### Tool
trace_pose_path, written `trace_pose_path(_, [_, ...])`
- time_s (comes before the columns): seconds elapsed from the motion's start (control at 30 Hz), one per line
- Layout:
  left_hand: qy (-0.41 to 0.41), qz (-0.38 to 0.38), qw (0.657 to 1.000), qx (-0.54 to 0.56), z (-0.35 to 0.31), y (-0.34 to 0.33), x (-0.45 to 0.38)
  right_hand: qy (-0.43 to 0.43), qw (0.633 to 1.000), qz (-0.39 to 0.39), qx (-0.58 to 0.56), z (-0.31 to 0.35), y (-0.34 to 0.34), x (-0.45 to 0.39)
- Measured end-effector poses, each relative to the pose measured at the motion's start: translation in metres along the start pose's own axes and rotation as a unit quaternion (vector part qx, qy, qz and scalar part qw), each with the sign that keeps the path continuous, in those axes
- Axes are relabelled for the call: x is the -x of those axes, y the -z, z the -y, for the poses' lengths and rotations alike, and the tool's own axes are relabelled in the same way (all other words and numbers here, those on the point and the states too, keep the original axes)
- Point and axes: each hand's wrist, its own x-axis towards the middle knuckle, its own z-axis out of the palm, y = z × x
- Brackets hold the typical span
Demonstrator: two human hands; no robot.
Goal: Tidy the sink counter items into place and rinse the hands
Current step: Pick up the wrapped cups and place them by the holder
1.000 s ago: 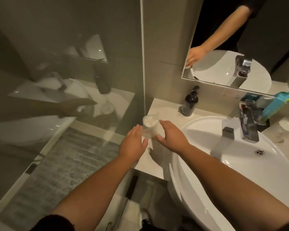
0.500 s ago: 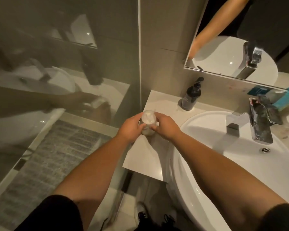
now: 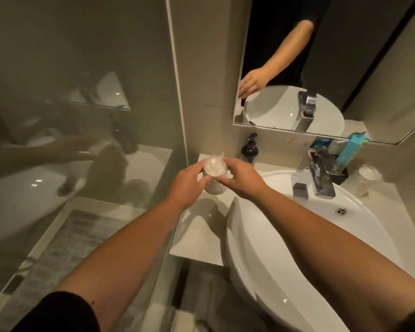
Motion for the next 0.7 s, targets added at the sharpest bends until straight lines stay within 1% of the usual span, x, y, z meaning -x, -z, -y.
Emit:
trace_pose_path(0.1, [-0.038,0.014,0.999,-0.009,-0.031,-0.018,0.013,-0.009,1.0,-0.026,0.001,-0.014,0.025,0.033])
trace_pose_path(0.3, [-0.084,0.057,0.993,-0.056,-0.09,-0.089,0.041,-0.07,0.996,-0.06,-0.003,-0.065,0.065,0.117])
trace_pose_path(0.47, [-0.135,0.084,0.986,-0.051,-0.155,-0.157,0.069,-0.122,0.987,-0.099,-0.022,-0.112,0.109,0.196])
trace_pose_path(0.57, [-0.155,0.096,0.982,-0.052,-0.195,-0.198,0.083,-0.141,0.984,-0.111,-0.013,-0.141,0.139,0.239])
trace_pose_path(0.7, [-0.182,0.117,0.976,-0.028,-0.241,-0.242,0.09,-0.171,0.976,-0.134,-0.017,-0.173,0.176,0.28])
